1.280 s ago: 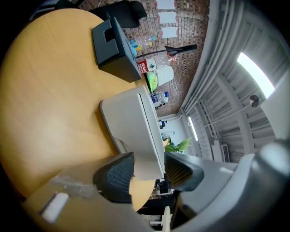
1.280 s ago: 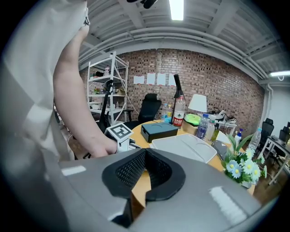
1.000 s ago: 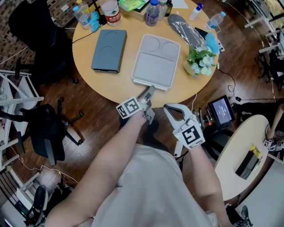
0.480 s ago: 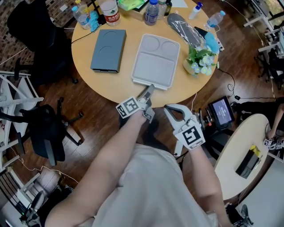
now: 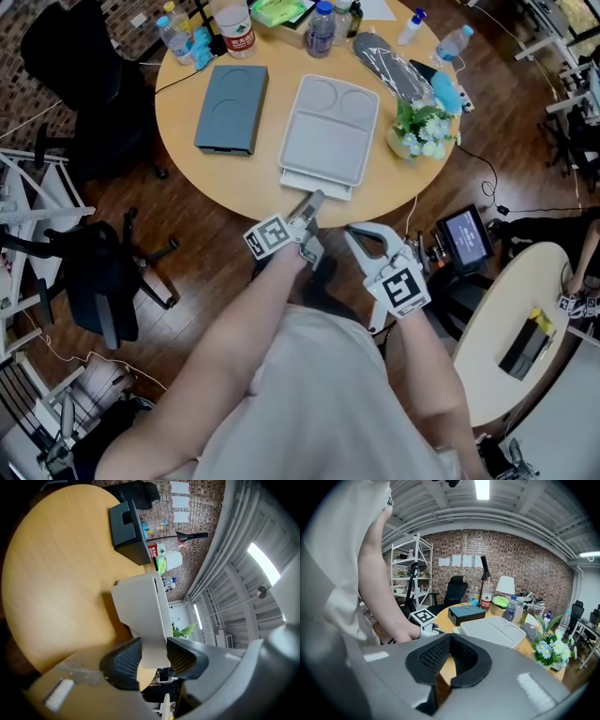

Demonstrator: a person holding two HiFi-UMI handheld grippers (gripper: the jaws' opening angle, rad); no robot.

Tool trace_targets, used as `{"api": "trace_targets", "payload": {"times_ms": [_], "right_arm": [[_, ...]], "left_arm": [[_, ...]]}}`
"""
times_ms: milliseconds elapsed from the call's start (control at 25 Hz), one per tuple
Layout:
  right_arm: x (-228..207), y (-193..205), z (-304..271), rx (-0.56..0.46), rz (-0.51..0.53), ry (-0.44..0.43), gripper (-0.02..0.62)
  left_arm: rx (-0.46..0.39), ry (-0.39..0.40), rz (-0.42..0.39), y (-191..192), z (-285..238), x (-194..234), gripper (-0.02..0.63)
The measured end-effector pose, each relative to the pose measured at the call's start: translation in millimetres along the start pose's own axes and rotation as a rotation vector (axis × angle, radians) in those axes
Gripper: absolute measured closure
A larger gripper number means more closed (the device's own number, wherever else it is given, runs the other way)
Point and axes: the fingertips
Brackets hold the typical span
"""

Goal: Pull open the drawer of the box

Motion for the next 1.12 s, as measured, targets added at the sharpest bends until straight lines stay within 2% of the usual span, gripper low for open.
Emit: {"api": "trace_targets", "payload": {"times_ms": [200,320,600,760,960,1120], "right_arm": [[7,0,3,-0.015,0.010,-0.017,0.592],[16,0,5,-0.018,0.029,-0.039,0.592],[49,8,10,-0.049,0.071,-0.127,0.592],[66,13,13,-0.052,0.092,-0.172,0.592],[86,14,16,-0.053,0.098,-0.190,0.592],[105,5,8,-0.066,0.103,-0.182,0.592]], "left_arm": [[0.002,-0.003,-0.003,9,18,2,0.430],[0.004,-0.021,-0.039,13,32,3,0.430],[-0.030,-0.009,-0.011,41,62,6,0.430],[-0.033,-0.074,-0.099,48,80,9,0.428],[-0.025,-0.032,-0.012,70,95,8,0.428],[0.022,-0.056,-0.051,75,115,14,0.423]]}}
Point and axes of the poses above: the fingertips, and each gripper's own axes: z backward along the fingers, x to its left, y out of its underside, and after that the axes turned 2 degrees about x, right-handed
